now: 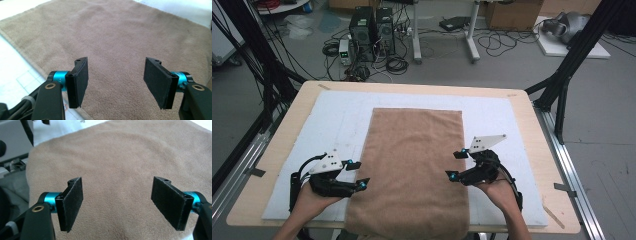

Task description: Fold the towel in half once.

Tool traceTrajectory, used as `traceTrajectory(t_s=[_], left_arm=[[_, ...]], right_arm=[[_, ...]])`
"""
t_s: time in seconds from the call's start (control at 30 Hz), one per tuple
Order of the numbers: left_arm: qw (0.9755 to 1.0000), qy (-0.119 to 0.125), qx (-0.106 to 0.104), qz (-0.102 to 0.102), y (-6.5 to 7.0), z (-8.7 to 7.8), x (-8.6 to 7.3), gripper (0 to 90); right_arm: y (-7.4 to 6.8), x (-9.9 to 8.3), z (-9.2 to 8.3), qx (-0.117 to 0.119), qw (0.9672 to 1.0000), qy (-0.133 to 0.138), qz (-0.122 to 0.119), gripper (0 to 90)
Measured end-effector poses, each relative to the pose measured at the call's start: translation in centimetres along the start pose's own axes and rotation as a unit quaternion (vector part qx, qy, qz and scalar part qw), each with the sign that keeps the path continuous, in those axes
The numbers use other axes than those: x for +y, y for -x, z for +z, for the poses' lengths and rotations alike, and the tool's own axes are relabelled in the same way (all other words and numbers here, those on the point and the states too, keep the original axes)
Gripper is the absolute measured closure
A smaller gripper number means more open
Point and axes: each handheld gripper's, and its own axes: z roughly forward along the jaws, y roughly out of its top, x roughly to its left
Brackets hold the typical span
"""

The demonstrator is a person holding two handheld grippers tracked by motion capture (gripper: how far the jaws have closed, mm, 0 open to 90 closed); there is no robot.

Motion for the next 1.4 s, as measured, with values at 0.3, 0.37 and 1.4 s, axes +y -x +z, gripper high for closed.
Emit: traceTrajectory(t_s=[0.3,0.37,1.4], left_arm=[[0.9999,-0.004,0.010,-0.006,-1.3,0.6,1.7,35.6],[0.9999,-0.005,0.013,-0.005,-1.6,0.7,2.1,35.6],[0.9963,-0.010,0.063,-0.057,-11.3,6.4,6.1,39.9]], right_arm=[[0.4,0.8,-0.2,-0.009,0.9999,0.003,-0.010,24.9],[0.6,0.8,-0.4,-0.013,0.9999,0.004,-0.010,24.9],[10.6,2.8,0.8,-0.092,0.9945,-0.004,0.050,31.8]])
